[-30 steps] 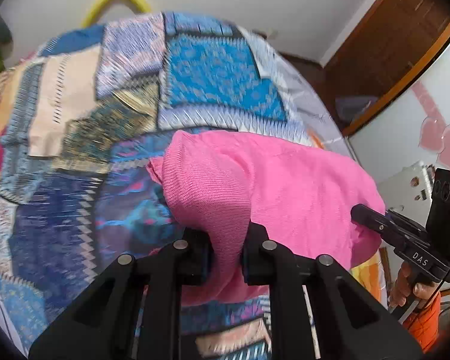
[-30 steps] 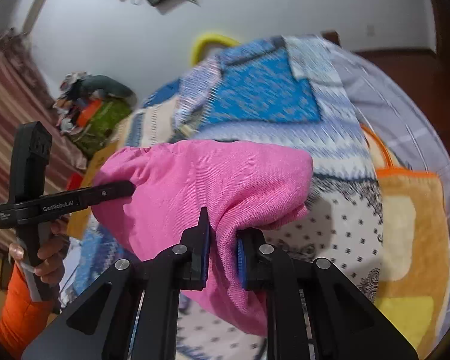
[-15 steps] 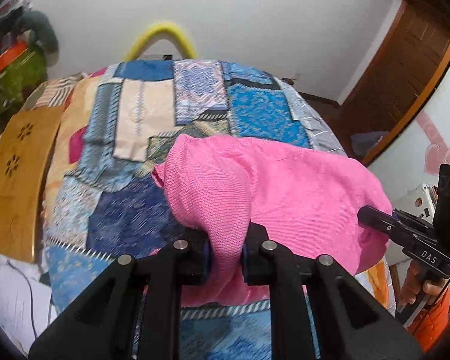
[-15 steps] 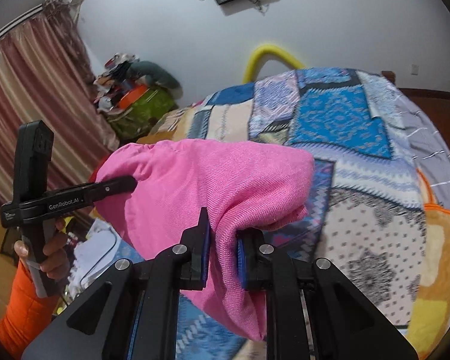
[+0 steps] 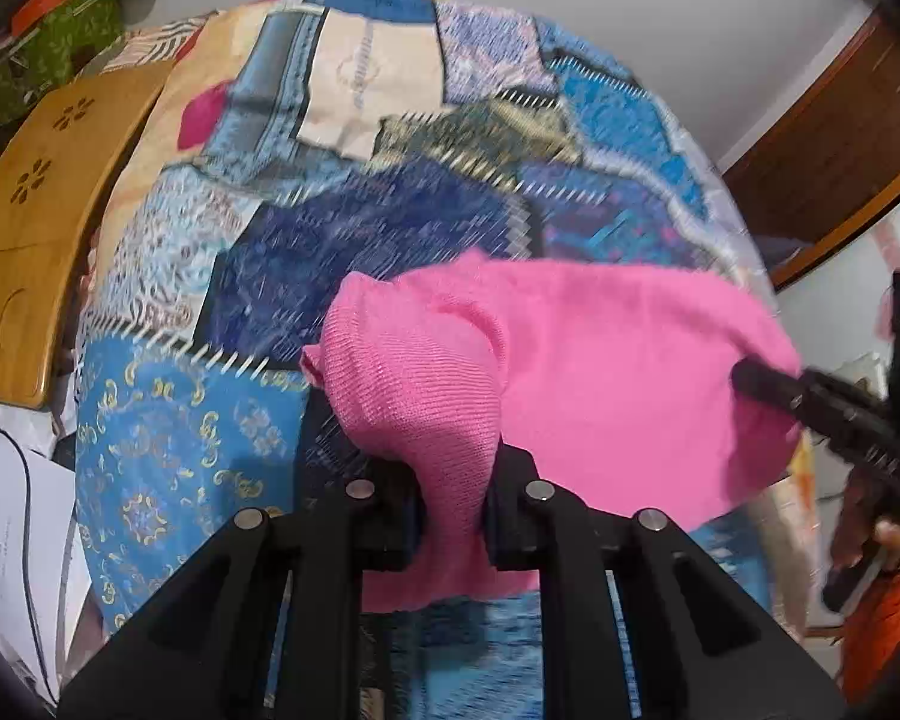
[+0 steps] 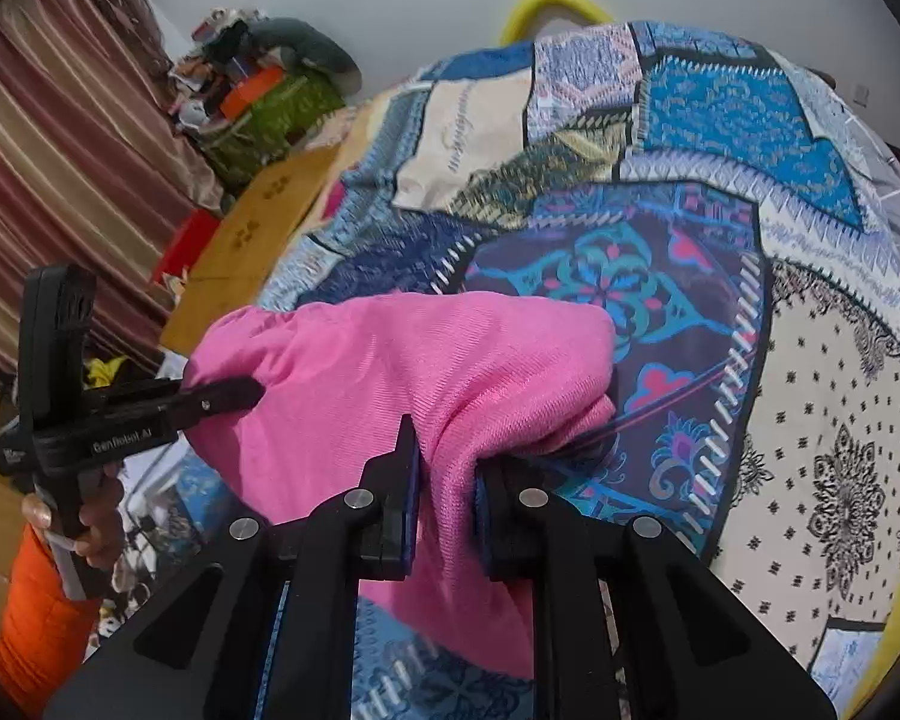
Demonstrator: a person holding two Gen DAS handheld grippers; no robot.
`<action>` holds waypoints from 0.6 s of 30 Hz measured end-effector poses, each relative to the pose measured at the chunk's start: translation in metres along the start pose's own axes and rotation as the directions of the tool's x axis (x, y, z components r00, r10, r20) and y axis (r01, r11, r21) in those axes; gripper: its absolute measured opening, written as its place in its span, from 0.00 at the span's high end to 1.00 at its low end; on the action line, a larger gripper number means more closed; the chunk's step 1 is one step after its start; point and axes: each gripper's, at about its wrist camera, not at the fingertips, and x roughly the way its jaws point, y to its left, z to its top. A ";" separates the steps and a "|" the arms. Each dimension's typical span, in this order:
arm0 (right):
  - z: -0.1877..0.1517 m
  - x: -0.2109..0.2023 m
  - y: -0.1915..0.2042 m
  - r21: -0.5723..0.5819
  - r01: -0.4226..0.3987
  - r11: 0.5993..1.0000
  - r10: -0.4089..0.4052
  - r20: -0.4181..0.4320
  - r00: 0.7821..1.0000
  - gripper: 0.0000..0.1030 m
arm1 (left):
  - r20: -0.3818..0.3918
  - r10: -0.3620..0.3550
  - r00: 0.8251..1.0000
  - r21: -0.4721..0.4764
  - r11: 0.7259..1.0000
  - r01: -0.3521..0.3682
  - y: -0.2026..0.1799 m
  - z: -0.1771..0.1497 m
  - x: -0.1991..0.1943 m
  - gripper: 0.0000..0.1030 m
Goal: Fold small clothes
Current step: 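Grasp the cardigan edge with both tools and fold it over the bundle, then open both tools and release the folded pink cardigan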
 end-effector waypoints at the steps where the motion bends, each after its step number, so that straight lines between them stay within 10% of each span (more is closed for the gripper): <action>1: -0.001 0.002 0.000 0.000 0.010 1.000 -0.010 -0.002 1.000 0.86 | -0.004 0.006 1.000 0.003 1.000 -0.006 0.003 -0.003 0.004 0.82; 14: -0.001 -0.036 0.007 -0.078 0.116 0.990 -0.108 0.098 0.989 0.81 | 0.096 0.233 0.968 0.028 0.971 -0.237 0.024 -0.005 -0.015 0.66; 18: 0.003 -0.025 0.029 -0.152 0.107 0.983 -0.092 0.099 0.991 0.58 | 0.135 0.215 0.967 0.006 0.976 -0.217 0.018 0.000 -0.028 0.62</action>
